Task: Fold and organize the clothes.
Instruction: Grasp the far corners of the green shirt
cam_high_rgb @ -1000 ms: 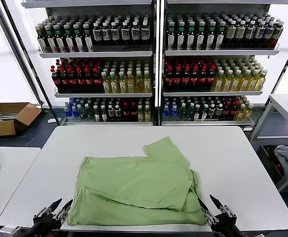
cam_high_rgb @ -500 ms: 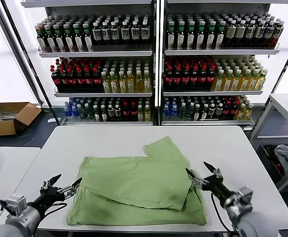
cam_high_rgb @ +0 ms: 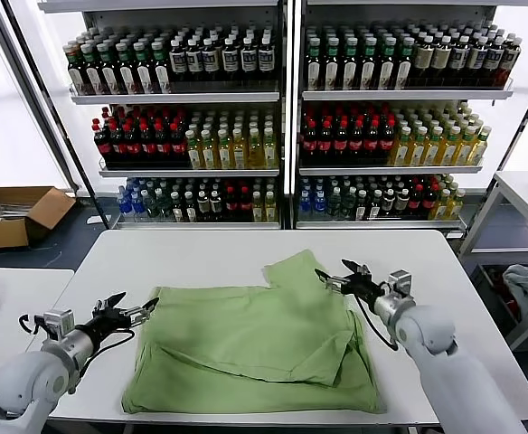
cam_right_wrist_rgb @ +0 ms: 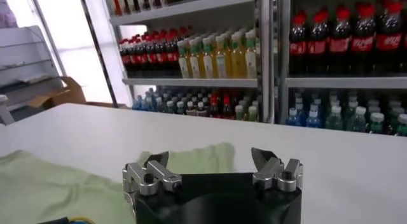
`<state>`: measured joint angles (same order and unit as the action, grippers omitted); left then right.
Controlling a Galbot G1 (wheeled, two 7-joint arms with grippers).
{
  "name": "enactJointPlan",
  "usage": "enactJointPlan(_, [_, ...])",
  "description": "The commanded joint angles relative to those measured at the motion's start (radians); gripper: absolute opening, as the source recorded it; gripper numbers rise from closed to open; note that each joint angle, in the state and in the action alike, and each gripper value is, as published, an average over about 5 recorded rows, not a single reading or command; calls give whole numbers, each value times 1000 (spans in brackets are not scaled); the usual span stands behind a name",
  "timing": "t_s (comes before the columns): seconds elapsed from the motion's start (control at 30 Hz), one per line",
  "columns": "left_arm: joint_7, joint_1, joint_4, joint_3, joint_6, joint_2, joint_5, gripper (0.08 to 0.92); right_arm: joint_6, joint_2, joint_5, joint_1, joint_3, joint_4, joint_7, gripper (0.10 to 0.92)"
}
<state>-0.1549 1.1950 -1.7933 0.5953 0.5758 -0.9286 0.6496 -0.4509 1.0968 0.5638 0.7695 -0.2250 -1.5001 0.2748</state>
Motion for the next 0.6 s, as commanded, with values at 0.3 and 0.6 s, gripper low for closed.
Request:
enactJointPlan(0.3, [48,-267,304,-207,-6,-28,-9,823,-32,119,-59,-272,149,365,-10,823])
enactJointPlan(0.6, [50,-262,334,-217,-20,-48,-32,823,-15,133,-72,-265,170,388,-13,823])
